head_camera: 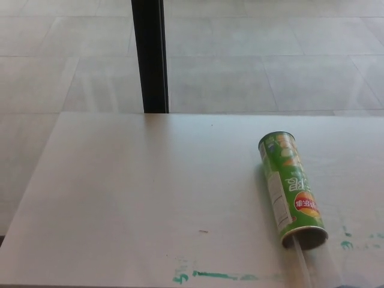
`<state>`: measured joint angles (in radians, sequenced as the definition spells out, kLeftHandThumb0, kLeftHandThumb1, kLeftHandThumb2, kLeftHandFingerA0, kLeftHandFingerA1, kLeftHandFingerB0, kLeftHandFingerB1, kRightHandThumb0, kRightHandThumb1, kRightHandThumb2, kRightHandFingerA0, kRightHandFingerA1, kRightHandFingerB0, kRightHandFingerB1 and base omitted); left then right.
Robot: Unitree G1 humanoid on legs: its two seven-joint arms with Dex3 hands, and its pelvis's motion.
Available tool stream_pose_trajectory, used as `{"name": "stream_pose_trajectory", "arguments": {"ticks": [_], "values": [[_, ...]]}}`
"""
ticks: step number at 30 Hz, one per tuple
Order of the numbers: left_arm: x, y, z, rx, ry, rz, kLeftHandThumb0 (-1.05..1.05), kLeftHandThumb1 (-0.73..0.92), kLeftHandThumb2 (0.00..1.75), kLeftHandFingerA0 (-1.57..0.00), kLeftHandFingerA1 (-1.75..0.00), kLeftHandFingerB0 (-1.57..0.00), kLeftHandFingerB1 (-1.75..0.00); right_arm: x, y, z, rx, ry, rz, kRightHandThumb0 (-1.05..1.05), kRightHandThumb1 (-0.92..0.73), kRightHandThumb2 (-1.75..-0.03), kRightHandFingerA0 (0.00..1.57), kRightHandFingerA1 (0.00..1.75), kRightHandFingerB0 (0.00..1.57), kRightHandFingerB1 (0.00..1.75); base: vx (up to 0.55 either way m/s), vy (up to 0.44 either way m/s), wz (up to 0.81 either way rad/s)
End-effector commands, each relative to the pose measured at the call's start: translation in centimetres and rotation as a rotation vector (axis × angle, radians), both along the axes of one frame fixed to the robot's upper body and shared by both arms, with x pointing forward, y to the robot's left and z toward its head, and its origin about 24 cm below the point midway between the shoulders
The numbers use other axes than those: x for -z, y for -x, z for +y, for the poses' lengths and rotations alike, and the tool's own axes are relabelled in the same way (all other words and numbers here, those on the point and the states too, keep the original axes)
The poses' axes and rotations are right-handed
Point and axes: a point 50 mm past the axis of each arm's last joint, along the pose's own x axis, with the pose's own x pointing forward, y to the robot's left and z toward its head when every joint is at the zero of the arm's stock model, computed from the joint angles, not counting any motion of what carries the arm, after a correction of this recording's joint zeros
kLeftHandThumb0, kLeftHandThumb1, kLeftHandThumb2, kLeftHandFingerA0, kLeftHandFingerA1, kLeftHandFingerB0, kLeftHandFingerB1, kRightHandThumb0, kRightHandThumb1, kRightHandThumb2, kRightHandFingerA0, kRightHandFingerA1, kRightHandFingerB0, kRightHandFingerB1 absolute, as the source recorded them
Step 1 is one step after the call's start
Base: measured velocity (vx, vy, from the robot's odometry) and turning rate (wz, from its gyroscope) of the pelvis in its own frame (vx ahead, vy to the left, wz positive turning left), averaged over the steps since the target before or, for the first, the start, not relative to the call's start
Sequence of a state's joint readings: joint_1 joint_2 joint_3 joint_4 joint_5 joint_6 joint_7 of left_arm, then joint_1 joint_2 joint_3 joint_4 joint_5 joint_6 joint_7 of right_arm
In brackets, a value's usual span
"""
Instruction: Use the finger on the right hand of the robot to pull out the chips tray kept inside a container in the middle of the desk
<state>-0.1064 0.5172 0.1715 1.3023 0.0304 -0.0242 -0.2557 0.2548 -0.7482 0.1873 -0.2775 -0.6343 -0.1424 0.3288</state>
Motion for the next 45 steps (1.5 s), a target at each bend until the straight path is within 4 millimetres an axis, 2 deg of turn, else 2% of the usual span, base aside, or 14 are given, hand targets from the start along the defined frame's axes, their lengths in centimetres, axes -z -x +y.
{"name": "stream_pose_trajectory", "arguments": {"ticks": [1,9,14,19,28,29,30,32,33,34,35,39,44,45], "values": [[-0.6,0.2,0.9,0.004,-0.032,0.017,-0.48,0.73,0.62,-0.57,-0.66,-0.67,-0.74,-0.4,0.8,-0.4,0.011,-0.012,0.026,-0.12,-0.53,-0.55,0.90,1.03,0.35,0.39,0.00,0.000,0.00],[-0.6,0.2,0.8,-0.020,-0.015,0.006,-0.46,0.73,0.61,-0.56,-0.67,-0.59,-0.61,-0.3,1.4,-0.4,0.026,-0.053,0.017,-0.13,-0.52,-0.55,0.94,1.03,0.36,0.40,0.00,0.000,0.00],[-0.6,0.2,0.9,-0.005,-0.023,0.014,-0.47,0.73,0.60,-0.57,-0.64,-0.65,-0.70,-0.2,1.6,-0.4,0.030,-0.033,0.042,-0.16,-0.54,-0.57,0.90,1.00,0.34,0.39,0.00,0.000,0.00],[-0.6,0.3,0.8,-0.009,-0.012,0.008,-0.47,0.74,0.62,-0.55,-0.65,-0.55,-0.58,-0.1,1.6,-0.3,0.031,-0.045,0.038,-0.12,-0.52,-0.55,0.92,1.01,0.35,0.39,0.00,0.000,0.00],[-0.4,0.4,0.7,0.005,-0.021,0.022,-0.48,0.73,0.62,-0.57,-0.66,-0.59,-0.59,-0.4,1.0,-0.3,0.015,-0.042,-0.009,-0.12,-0.50,-0.54,0.94,0.98,0.31,0.39,0.00,0.000,0.00],[-0.4,0.5,0.7,-0.002,-0.018,0.023,-0.48,0.73,0.62,-0.58,-0.67,-0.60,-0.60,-0.6,0.8,-0.4,0.018,-0.051,-0.025,-0.08,-0.33,-0.84,0.96,1.02,0.19,0.54,0.00,0.000,0.00],[-0.4,0.5,0.7,-0.003,-0.020,0.025,-0.47,0.73,0.61,-0.60,-0.65,-0.62,-0.59,-1.2,0.4,-0.6,0.031,-0.062,-0.040,-0.12,-0.51,-0.55,0.93,0.97,0.19,0.37,0.00,0.000,0.00],[-0.3,0.6,0.7,-0.003,-0.021,0.026,-0.47,0.73,0.62,-0.58,-0.65,-0.61,-0.59,-2.3,-0.3,-0.9,0.052,-0.061,-0.067,-0.11,-0.51,-0.54,0.94,0.93,0.14,0.35,0.00,0.000,0.00],[-0.4,0.6,0.7,-0.008,-0.013,0.022,-0.47,0.73,0.62,-0.58,-0.65,-0.62,-0.62,-2.8,-0.6,-1.0,0.054,-0.080,-0.088,-0.07,-0.34,-0.82,0.93,0.96,0.01,0.48,0.00,0.000,0.00],[-0.4,0.6,0.7,-0.008,-0.012,0.022,-0.47,0.73,0.62,-0.58,-0.65,-0.62,-0.62,-2.9,-0.7,-1.0,0.054,-0.080,-0.088,-0.07,-0.34,-0.82,0.93,0.96,0.01,0.48,0.00,0.000,0.00],[-0.3,0.8,0.7,-0.019,-0.008,0.021,-0.47,0.72,0.62,-0.56,-0.63,-0.60,-0.60,-4.0,-1.2,-1.3,0.085,-0.096,-0.144,-0.09,-0.50,-0.54,0.90,1.01,0.00,0.29,0.00,0.000,0.00],[-0.3,0.9,0.7,-0.030,-0.011,0.023,-0.46,0.73,0.61,-0.57,-0.65,-0.62,-0.63,-5.7,-1.4,-1.7,0.125,-0.130,-0.204,-0.13,-0.47,-0.69,0.93,1.04,0.00,0.00,0.00,0.000,0.00],[-0.4,0.9,0.8,-0.012,-0.016,0.029,-0.46,0.73,0.62,-0.56,-0.63,-0.60,-0.60,-7.7,-1.0,-2.4,0.160,-0.184,-0.255,-0.12,-0.41,-0.66,0.92,0.97,0.00,0.04,0.00,0.000,0.00],[-0.4,0.9,0.8,-0.014,-0.020,0.030,-0.48,0.73,0.61,-0.57,-0.64,-0.62,-0.61,-8.4,-0.4,-2.7,0.169,-0.183,-0.272,-0.09,-0.44,-0.56,0.94,0.95,0.00,0.03,0.00,0.000,0.00]]}}
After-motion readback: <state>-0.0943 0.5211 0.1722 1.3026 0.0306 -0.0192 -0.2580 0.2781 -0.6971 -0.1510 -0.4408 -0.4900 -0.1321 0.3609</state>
